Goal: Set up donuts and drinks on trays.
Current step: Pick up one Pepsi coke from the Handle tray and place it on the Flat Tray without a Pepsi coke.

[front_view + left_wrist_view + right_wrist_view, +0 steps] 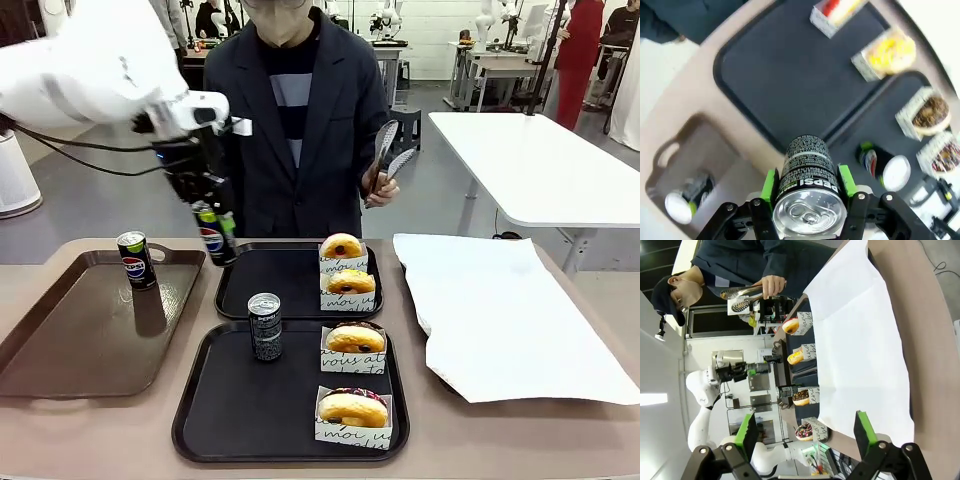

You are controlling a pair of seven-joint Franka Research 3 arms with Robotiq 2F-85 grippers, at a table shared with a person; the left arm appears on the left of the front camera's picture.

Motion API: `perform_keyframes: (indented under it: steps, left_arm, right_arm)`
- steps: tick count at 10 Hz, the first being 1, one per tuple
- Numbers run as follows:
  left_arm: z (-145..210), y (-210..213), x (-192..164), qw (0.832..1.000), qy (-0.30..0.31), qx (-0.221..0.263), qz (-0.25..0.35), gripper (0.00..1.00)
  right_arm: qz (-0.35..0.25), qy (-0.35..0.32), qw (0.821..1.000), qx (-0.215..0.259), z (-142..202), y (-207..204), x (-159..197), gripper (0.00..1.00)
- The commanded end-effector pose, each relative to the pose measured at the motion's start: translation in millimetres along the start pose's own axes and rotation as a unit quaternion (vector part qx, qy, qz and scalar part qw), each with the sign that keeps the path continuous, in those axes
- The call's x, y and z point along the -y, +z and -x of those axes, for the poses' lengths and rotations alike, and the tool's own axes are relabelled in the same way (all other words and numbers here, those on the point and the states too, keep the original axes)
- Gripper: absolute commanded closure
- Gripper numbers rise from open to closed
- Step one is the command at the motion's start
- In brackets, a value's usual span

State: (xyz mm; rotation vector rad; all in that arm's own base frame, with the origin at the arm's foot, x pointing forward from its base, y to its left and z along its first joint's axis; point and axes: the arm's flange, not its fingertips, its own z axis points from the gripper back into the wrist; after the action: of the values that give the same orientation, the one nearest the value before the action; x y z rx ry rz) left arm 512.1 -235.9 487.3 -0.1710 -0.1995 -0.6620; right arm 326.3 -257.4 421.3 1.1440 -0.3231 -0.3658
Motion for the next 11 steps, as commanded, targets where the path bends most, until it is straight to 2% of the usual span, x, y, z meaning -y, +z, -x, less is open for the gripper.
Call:
perform_keyframes:
  steps: [1,5,10,11]
  left_arm:
    - [-27,-25,1,0.999,0.011,-0.005,-0.034,0.42]
    - [-38,-81,5,0.997,-0.008,-0.001,-0.082,0.42]
    - [-31,-117,1,0.995,-0.014,-0.046,-0.088,0.42]
    - [-31,-117,2,0.995,-0.019,-0.049,-0.083,0.08]
  right_arm:
    - [-0.005,0.002,1.0,0.0,1,0,0,0.0]
    - [-0.005,0.002,1.0,0.0,1,0,0,0.0]
    - [-0.005,0.002,1.0,0.0,1,0,0,0.0]
    - [-0.005,0.002,1.0,0.0,1,0,0,0.0]
